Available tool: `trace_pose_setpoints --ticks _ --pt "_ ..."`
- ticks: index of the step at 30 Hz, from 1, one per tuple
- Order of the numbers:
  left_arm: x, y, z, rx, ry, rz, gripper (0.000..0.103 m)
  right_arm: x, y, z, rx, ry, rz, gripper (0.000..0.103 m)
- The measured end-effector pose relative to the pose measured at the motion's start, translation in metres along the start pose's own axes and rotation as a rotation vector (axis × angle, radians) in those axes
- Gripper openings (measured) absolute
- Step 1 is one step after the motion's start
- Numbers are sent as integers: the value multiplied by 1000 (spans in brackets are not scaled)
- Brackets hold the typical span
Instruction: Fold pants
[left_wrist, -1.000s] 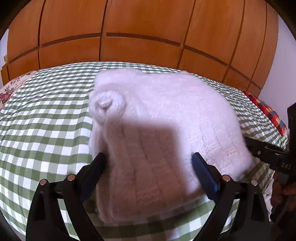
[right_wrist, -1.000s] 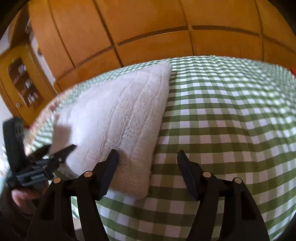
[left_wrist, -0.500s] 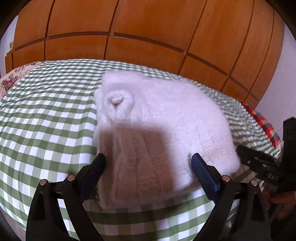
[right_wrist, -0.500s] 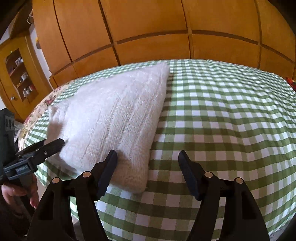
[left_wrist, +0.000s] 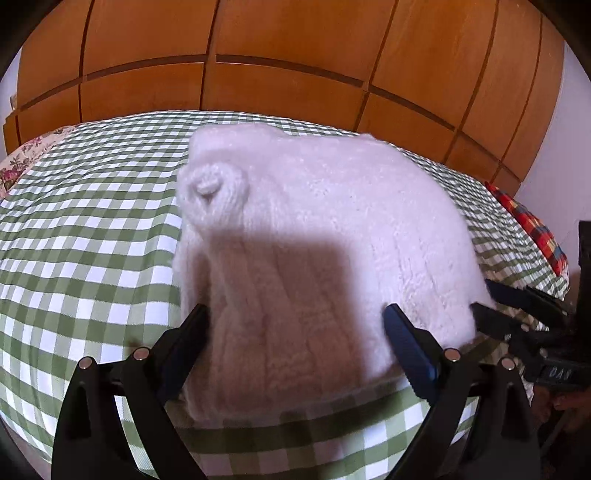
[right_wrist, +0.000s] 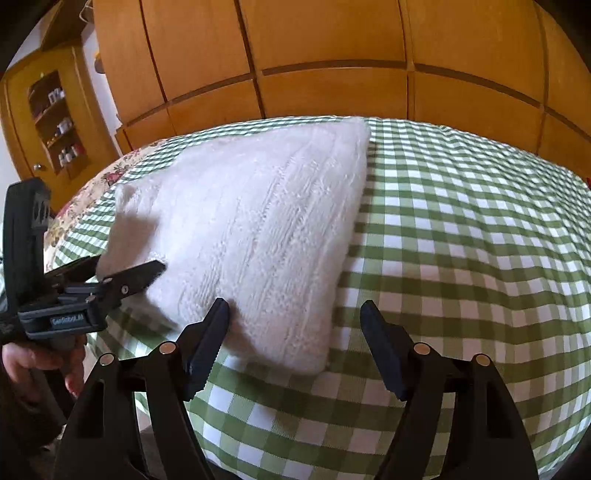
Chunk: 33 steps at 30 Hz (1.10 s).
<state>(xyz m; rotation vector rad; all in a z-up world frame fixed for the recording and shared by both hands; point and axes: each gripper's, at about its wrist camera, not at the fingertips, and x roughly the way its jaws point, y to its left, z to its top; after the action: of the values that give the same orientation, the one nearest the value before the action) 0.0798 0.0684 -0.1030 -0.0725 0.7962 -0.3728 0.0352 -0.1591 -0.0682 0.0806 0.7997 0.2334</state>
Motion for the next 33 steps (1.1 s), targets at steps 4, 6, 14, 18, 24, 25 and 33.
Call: trace_pose_setpoints --ticks 4,6,14,18,24,25,33 --pt "-8 3 -6 -11 -13 -24 94 0 -6 -3 41 9 31 72" --pt "-15 7 -6 -29 -23 -56 94 -2 -8 -3 51 12 50 73" --pt "-31 46 12 -238 -70 -178 98 -8 -28 -2 139 19 136 81" --pt "-26 62 17 -318 -64 -200 99 -10 -33 -1 171 14 187 82" --pt "-10 76 16 -405 -19 -272 99 -4 -48 4 301 18 315 85" --pt "-7 78 17 -421 -11 -293 99 -2 -51 6 323 23 327 85" --pt "13 96 28 -505 27 -374 99 17 -75 15 483 48 428 84"
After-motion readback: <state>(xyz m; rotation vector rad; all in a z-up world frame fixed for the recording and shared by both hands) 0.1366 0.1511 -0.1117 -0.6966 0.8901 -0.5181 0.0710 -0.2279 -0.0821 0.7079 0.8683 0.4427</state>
